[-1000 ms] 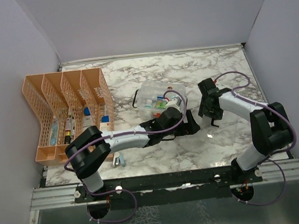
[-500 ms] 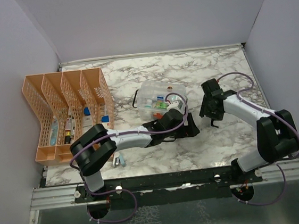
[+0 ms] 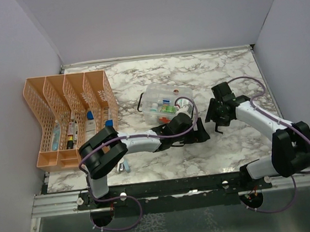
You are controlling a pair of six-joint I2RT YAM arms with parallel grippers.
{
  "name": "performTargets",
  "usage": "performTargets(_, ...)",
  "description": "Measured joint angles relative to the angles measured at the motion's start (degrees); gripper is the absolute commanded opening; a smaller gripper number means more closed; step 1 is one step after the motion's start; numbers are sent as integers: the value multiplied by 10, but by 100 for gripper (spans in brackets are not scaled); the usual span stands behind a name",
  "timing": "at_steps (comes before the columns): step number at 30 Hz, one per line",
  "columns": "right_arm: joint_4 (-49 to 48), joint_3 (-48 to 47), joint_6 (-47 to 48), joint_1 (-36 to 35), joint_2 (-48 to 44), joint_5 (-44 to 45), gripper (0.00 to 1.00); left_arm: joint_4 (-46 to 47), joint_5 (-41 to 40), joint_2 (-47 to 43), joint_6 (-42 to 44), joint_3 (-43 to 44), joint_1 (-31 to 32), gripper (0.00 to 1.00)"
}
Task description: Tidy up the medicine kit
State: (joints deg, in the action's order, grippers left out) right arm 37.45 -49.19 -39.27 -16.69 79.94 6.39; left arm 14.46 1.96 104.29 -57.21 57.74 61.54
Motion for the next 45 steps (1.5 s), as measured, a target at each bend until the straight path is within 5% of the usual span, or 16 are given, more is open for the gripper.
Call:
performTargets(23,-2,7,-10,0,-24,-40,45,36,11,46,-85,29,0,63)
performTargets(35,-2,16,-12,2,-48,-50,45,39,12,49,-99,31,0,27)
performTargets(45,15,17,-24,2,-83,-49,77,44,12,30,-88,24,0,23)
